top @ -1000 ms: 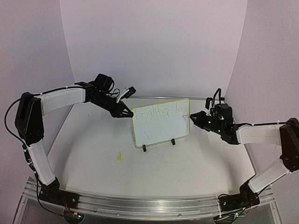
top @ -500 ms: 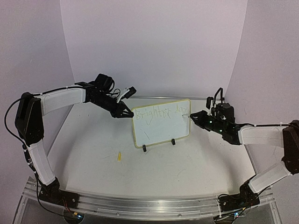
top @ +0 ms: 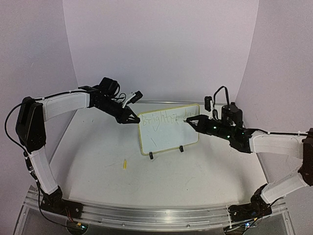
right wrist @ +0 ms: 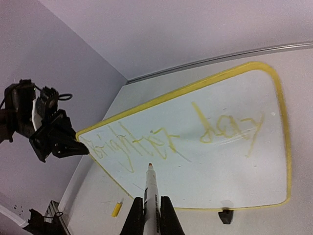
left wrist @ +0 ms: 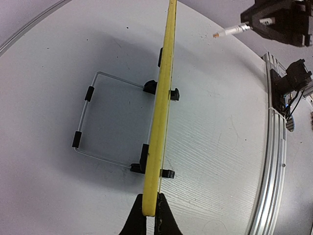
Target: Write a sentence on the whiteboard
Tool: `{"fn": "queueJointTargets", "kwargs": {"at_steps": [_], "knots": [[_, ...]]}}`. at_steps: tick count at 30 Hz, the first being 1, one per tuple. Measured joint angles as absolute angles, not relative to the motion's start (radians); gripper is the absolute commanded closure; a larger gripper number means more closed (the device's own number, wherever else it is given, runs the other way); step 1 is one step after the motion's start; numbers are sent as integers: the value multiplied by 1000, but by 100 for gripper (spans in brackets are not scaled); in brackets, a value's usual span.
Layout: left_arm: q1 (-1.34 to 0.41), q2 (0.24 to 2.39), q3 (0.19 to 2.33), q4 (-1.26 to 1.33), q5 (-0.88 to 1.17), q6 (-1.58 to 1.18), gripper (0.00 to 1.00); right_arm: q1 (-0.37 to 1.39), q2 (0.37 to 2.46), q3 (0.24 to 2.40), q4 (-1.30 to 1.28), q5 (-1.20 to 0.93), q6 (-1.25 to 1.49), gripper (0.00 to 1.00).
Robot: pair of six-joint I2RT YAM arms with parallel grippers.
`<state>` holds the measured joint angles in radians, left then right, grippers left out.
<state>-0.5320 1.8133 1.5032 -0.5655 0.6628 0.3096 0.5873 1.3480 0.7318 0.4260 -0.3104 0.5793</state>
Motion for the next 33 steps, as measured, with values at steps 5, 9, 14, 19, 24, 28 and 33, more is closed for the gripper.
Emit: {"fn": "queueJointTargets", "kwargs": {"at_steps": [5, 9, 14, 19, 24, 28, 33], "knots": [[-532, 1813, 1503, -565, 663, 310, 100, 728, 1470, 785, 490, -305, 549, 100], [-532, 1813, 1503, -565, 663, 310, 100, 785, 1580, 795, 567, -278, 550, 100], [-532, 1813, 1503, -565, 662, 310, 100, 824, 1646, 789, 626, -198, 561, 100], [-532, 1813, 1503, -565, 662, 310, 100, 797, 1610, 740, 671, -124, 588, 100], [-532, 1813, 1503, -565, 662, 310, 100, 655, 1482, 657, 682, -144, 612, 100], [-532, 1813, 1503, -565, 662, 310, 100, 537, 1373, 608, 693, -185, 631, 100], [-532, 1813, 1503, -565, 662, 310, 100, 446, 1297, 569, 696, -236, 648, 100]]}}
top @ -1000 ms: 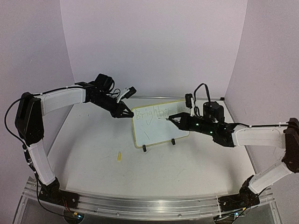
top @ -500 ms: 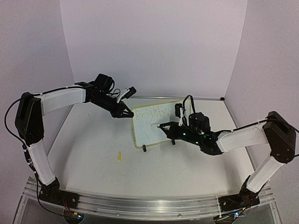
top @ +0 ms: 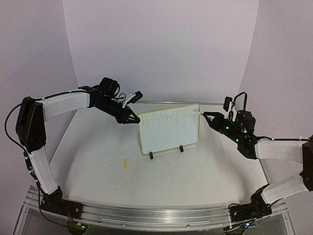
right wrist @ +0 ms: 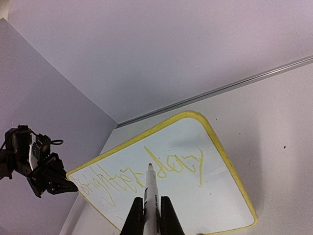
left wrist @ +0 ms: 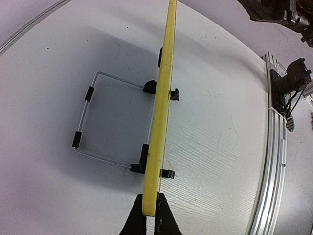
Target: Write a sentence on the whiteboard
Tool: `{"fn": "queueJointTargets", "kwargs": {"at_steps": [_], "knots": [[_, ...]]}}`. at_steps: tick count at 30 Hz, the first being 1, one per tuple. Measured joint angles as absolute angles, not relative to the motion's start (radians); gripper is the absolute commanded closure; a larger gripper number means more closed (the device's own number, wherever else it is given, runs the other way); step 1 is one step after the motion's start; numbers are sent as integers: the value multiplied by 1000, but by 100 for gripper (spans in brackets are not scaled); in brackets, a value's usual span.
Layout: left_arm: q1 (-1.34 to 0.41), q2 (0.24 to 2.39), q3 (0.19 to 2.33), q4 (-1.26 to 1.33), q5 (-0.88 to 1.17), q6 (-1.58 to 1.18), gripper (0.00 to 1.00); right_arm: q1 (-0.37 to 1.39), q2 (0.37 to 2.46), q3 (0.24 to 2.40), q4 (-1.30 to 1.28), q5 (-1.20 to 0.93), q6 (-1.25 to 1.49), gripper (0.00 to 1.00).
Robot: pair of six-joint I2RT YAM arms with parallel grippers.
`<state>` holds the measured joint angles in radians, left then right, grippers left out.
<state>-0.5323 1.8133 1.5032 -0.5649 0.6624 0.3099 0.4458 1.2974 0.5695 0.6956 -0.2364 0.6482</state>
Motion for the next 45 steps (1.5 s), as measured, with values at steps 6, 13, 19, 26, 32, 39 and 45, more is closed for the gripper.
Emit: {"fn": "queueJointTargets", "kwargs": {"at_steps": [6, 13, 19, 26, 32, 39, 45], "knots": [[-532, 1813, 1503, -565, 662, 310, 100, 393, 1300, 566, 692, -263, 658, 100], [-532, 1813, 1503, -565, 662, 310, 100, 361, 1339, 566, 691, -264, 659, 100], [-532, 1813, 1503, -565, 663, 310, 100, 344, 1365, 572, 692, -264, 661, 100], [-532, 1813, 1503, -565, 663, 310, 100, 337, 1400, 598, 699, -266, 663, 100], [-532, 1813, 1503, -565, 663, 309, 100, 334, 1434, 616, 715, -272, 664, 100], [-532, 1813, 1503, -566, 663, 306, 100, 332, 1452, 617, 724, -291, 668, 100], [-532, 1814, 1503, -567, 663, 305, 100, 331, 1468, 617, 735, -321, 675, 100]]}}
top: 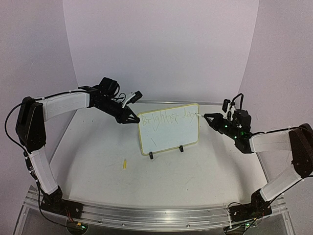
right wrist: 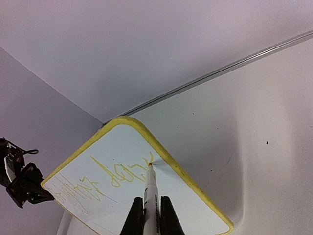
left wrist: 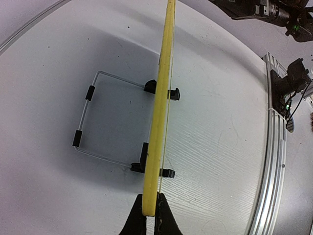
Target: Write a sentence on the whiteboard
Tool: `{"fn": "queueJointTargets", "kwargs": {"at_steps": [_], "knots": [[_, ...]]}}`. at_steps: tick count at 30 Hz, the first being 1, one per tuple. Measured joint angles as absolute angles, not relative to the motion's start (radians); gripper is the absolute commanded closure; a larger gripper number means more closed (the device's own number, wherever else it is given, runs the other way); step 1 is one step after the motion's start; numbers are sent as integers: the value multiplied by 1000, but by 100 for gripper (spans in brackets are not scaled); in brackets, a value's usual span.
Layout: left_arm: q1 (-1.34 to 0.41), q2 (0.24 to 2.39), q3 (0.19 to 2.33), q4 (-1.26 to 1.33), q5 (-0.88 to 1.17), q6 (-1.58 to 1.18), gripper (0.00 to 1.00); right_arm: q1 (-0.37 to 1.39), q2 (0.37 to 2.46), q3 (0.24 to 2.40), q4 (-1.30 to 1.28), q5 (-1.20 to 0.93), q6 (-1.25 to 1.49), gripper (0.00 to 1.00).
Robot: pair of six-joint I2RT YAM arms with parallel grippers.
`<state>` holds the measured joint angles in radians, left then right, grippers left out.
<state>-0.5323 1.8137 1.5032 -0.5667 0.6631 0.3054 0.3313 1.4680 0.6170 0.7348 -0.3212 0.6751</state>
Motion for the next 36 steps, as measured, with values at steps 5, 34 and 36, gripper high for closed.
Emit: {"fn": "queueJointTargets", "kwargs": {"at_steps": [5, 34, 36], "knots": [[-532, 1814, 1503, -567, 663, 305, 100, 331, 1472, 616, 738, -329, 683, 100], [-532, 1814, 1503, -567, 663, 297, 100, 332, 1468, 588, 700, -301, 699, 100], [-532, 1814, 1503, -567, 663, 297, 100, 332, 1468, 589, 697, -307, 699, 100]]}}
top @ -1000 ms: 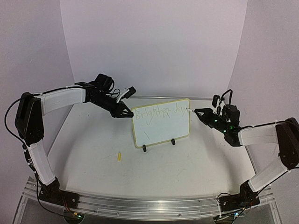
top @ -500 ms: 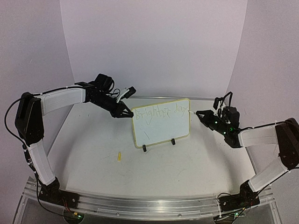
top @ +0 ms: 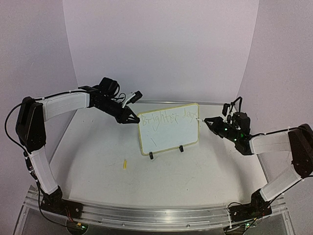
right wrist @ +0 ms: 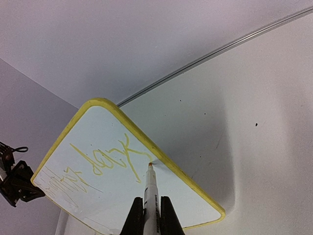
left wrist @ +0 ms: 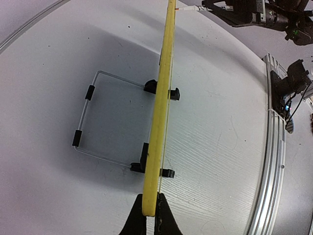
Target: Write a sentence on the whiteboard
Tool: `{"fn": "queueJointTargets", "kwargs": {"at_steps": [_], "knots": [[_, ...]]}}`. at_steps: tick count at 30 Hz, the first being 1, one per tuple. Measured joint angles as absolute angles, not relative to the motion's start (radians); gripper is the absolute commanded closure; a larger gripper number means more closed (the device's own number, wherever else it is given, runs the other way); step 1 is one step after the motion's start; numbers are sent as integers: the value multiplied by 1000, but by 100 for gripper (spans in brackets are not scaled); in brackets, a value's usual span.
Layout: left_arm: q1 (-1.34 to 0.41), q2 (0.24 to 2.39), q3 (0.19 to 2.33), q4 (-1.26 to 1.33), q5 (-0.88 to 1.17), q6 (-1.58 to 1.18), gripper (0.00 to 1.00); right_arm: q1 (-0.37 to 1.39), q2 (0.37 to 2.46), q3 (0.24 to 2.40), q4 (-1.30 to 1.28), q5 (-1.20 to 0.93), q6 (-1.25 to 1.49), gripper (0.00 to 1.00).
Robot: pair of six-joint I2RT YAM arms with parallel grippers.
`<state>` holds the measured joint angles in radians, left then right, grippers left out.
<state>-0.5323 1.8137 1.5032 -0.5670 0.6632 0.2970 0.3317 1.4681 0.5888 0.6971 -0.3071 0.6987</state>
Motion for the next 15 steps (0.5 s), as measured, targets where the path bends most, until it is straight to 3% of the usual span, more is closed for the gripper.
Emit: {"fn": "queueJointTargets", "kwargs": {"at_steps": [15], "knots": [[-532, 1813, 1503, -567, 663, 298, 100, 332, 1470, 591, 696, -344, 698, 100]]}}
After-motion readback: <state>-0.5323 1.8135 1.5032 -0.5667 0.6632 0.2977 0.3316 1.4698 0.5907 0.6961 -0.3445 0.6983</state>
